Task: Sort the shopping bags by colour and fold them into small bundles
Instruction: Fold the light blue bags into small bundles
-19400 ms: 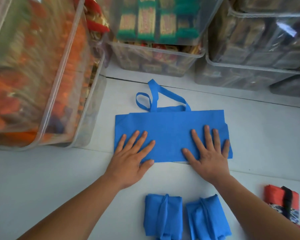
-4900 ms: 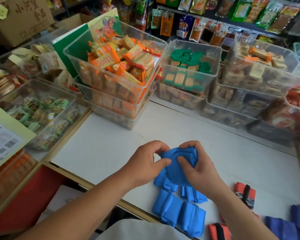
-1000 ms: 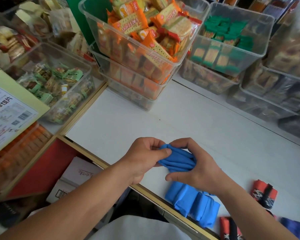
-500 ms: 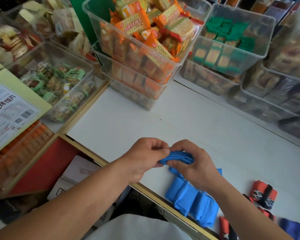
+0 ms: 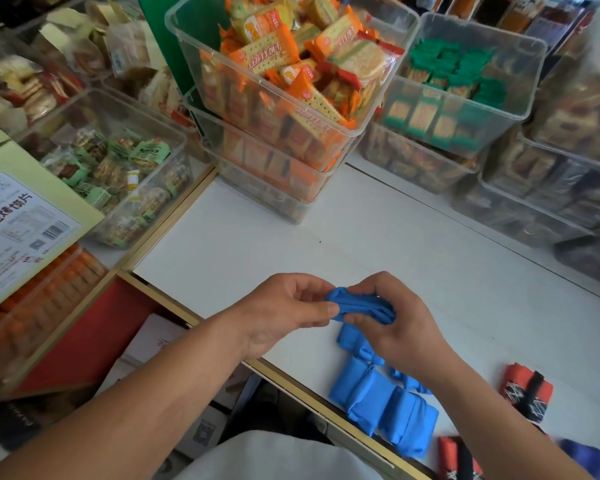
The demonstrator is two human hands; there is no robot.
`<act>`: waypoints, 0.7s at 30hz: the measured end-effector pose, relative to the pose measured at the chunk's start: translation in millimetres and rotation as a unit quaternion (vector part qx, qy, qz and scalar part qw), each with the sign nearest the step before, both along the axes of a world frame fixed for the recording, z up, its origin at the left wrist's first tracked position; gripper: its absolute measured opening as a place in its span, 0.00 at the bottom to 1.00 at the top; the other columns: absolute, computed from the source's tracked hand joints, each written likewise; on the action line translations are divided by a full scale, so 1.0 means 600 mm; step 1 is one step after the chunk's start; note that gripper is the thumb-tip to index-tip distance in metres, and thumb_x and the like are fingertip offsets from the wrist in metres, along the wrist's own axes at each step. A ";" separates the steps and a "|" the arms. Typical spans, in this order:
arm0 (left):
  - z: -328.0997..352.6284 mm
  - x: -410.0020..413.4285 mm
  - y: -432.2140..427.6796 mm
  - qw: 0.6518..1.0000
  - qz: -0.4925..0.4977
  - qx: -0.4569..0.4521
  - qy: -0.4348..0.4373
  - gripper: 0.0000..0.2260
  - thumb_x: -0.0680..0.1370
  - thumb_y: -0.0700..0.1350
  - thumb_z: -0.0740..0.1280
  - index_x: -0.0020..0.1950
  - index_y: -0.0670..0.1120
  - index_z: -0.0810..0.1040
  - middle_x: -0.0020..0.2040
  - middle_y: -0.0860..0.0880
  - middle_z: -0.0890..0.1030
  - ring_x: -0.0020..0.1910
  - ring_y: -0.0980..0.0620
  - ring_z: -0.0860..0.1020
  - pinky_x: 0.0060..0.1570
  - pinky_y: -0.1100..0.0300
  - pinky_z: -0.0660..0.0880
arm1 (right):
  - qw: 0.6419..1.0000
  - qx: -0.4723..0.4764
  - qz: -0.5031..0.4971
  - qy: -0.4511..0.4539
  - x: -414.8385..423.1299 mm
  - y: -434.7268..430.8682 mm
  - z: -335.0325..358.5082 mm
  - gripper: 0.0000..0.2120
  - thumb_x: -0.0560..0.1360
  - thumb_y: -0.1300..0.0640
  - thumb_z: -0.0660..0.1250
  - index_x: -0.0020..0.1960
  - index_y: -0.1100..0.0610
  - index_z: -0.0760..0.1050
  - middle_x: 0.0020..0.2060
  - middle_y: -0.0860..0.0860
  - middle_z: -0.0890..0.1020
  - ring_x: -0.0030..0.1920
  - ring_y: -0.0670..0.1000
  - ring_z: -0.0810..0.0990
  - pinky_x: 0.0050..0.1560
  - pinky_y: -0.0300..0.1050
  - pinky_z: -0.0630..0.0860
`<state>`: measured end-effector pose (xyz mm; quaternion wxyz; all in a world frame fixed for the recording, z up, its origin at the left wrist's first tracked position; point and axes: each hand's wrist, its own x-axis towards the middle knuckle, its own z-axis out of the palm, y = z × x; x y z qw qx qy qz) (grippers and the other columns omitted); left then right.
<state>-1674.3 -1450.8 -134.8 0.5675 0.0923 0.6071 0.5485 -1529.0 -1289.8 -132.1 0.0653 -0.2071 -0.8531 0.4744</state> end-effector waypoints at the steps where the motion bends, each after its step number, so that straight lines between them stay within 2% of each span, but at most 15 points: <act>1: 0.000 0.001 0.002 1.000 0.002 -0.006 -0.004 0.13 0.77 0.36 0.74 0.61 0.41 0.82 0.57 0.40 0.85 0.53 0.51 0.83 0.56 0.57 0.80 | 0.999 0.027 0.020 0.004 -0.001 0.002 0.002 0.18 0.73 0.62 0.77 0.51 0.42 0.77 0.45 0.42 0.80 0.44 0.47 0.80 0.40 0.34 0.73; 3: 0.001 0.010 0.008 0.999 -0.003 -0.025 0.024 0.10 0.78 0.37 0.74 0.59 0.41 0.82 0.54 0.42 0.86 0.48 0.54 0.83 0.50 0.61 0.80 | 0.997 0.056 0.045 0.006 0.000 0.003 0.004 0.15 0.73 0.60 0.78 0.52 0.45 0.77 0.46 0.41 0.78 0.45 0.48 0.80 0.40 0.36 0.74; 5: 0.001 0.020 0.012 0.997 0.004 -0.036 0.066 0.07 0.79 0.39 0.72 0.57 0.42 0.82 0.48 0.47 0.85 0.43 0.56 0.81 0.45 0.63 0.77 | 1.000 0.017 0.021 -0.002 0.000 0.002 0.014 0.12 0.73 0.56 0.78 0.51 0.46 0.78 0.46 0.41 0.80 0.46 0.47 0.80 0.41 0.35 0.75; 9: 0.000 0.022 0.006 1.000 -0.011 -0.024 0.002 0.06 0.80 0.39 0.71 0.56 0.39 0.80 0.46 0.45 0.81 0.45 0.49 0.73 0.46 0.58 0.71 | 0.999 -0.030 0.019 -0.011 0.003 -0.005 0.035 0.12 0.70 0.46 0.76 0.51 0.46 0.79 0.43 0.42 0.82 0.42 0.46 0.81 0.39 0.32 0.74; 12: 0.005 0.032 0.010 0.999 -0.012 -0.045 0.011 0.03 0.80 0.39 0.70 0.52 0.40 0.79 0.43 0.46 0.79 0.42 0.50 0.72 0.43 0.60 0.71 | 0.999 -0.042 0.024 -0.023 0.010 -0.007 0.038 0.11 0.73 0.52 0.78 0.52 0.48 0.79 0.43 0.42 0.82 0.40 0.46 0.81 0.38 0.33 0.75; 14: 0.009 0.041 0.016 0.995 0.006 -0.066 0.079 0.03 0.79 0.39 0.71 0.51 0.41 0.79 0.40 0.46 0.79 0.35 0.53 0.73 0.39 0.62 0.73 | 0.999 -0.032 0.026 -0.025 0.013 -0.006 0.039 0.11 0.74 0.56 0.78 0.53 0.49 0.78 0.44 0.42 0.82 0.42 0.45 0.81 0.39 0.31 0.74; 16: 0.009 0.051 0.020 0.976 0.017 -0.081 0.199 0.03 0.78 0.40 0.72 0.48 0.44 0.79 0.38 0.48 0.79 0.32 0.58 0.74 0.35 0.62 0.75 | 0.999 -0.026 0.030 -0.025 0.016 -0.008 0.041 0.12 0.74 0.59 0.77 0.54 0.49 0.78 0.44 0.43 0.81 0.42 0.44 0.80 0.39 0.30 0.72; 19: 0.010 0.069 0.020 0.933 0.013 -0.073 0.352 0.05 0.78 0.41 0.71 0.46 0.49 0.76 0.40 0.53 0.80 0.35 0.59 0.76 0.40 0.56 0.80 | 0.999 -0.032 0.029 -0.015 0.025 -0.009 0.038 0.16 0.73 0.61 0.77 0.55 0.48 0.76 0.47 0.45 0.81 0.41 0.44 0.80 0.38 0.31 0.73; 21: 0.013 0.082 0.020 0.893 -0.001 -0.070 0.445 0.05 0.79 0.42 0.69 0.47 0.51 0.74 0.43 0.55 0.78 0.39 0.56 0.77 0.42 0.52 0.79 | 0.999 -0.008 0.038 0.003 0.032 -0.014 0.031 0.19 0.72 0.61 0.78 0.57 0.48 0.76 0.51 0.47 0.79 0.46 0.47 0.80 0.42 0.33 0.75</act>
